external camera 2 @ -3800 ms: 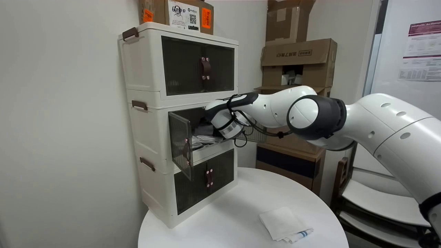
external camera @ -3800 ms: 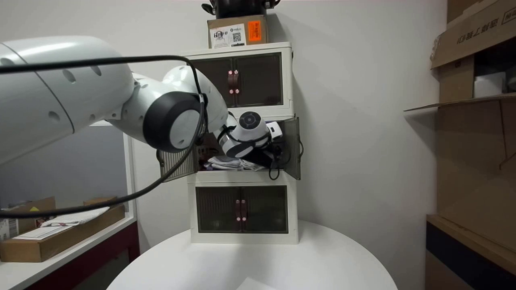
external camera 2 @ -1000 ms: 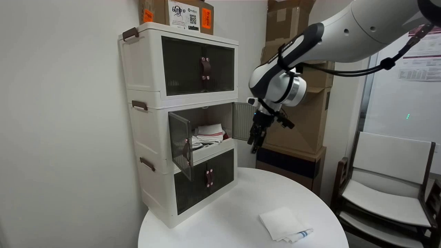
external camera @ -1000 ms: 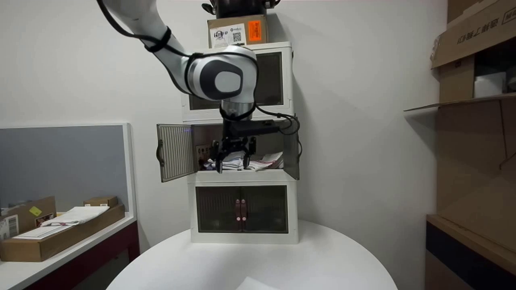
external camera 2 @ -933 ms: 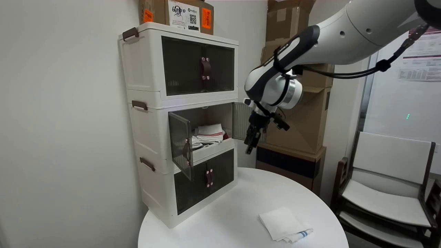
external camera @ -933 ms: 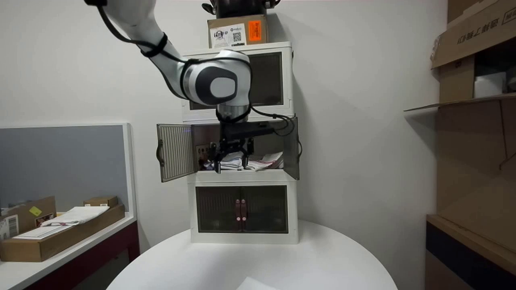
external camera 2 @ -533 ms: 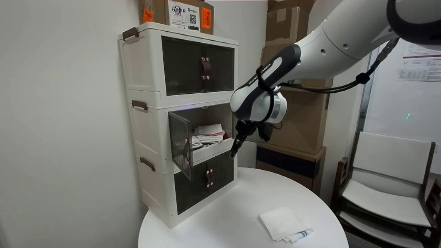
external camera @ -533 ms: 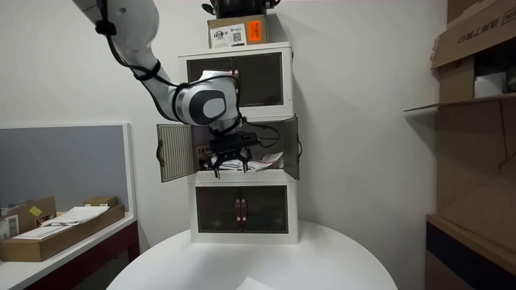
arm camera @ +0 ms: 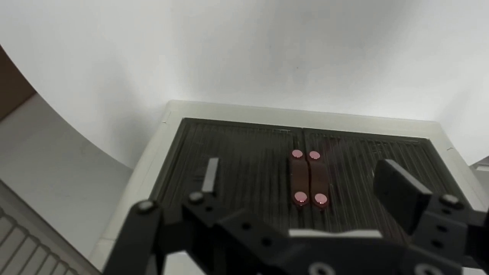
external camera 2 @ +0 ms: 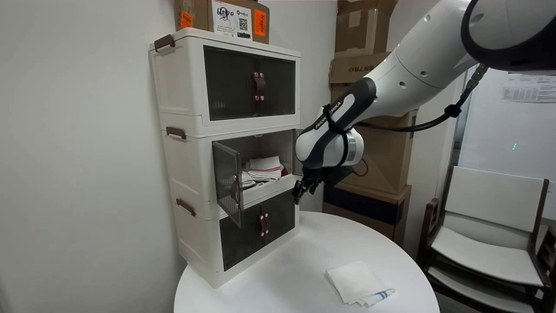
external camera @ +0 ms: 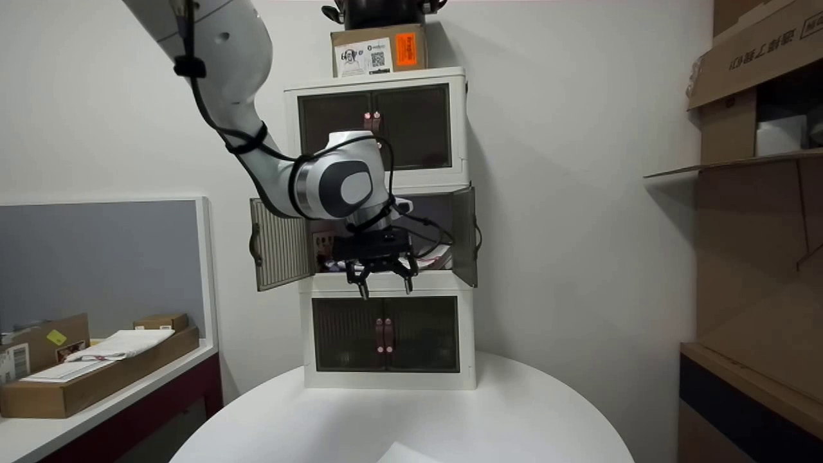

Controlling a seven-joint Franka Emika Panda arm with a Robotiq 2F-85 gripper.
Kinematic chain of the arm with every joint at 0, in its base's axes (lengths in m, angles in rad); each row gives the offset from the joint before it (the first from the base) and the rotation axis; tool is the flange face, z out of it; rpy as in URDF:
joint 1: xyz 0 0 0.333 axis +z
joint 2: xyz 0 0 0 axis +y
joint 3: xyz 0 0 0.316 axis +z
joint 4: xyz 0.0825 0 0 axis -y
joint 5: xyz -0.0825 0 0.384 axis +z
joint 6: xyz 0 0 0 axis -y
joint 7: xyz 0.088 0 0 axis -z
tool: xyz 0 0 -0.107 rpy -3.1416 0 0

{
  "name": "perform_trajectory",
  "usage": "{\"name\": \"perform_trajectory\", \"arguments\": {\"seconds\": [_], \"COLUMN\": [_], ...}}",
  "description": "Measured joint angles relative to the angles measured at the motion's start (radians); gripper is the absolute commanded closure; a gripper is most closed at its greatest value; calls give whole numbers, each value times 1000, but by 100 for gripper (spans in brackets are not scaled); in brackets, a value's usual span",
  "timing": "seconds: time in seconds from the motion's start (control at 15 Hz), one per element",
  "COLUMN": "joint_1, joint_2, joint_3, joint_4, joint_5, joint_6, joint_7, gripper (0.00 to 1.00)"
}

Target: Move the cloth from the table and place it in the cabinet

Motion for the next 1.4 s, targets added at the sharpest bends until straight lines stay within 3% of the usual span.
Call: {"name": "perform_trajectory", "arguments": {"seconds": [0.2,0.4,0.67,0.87,1.07,1.2,1.4], "joint_1": [-3,81,90,84,81,82,82], "joint_2": [0,2,-11,-39,-83,-118,-163], "joint_3": [2,-94,-48,-6,16,21,22], "joint_4": [-1,-1,56,127,168,173,172], "joint_5": [-29,-131,-99,17,61,49,-60], "joint_6": [-1,-73,-258,-369,-406,-412,-457], "joint_7": [28,242,455,489,490,490,496], "gripper": [0,0,0,0,0,0,0]}}
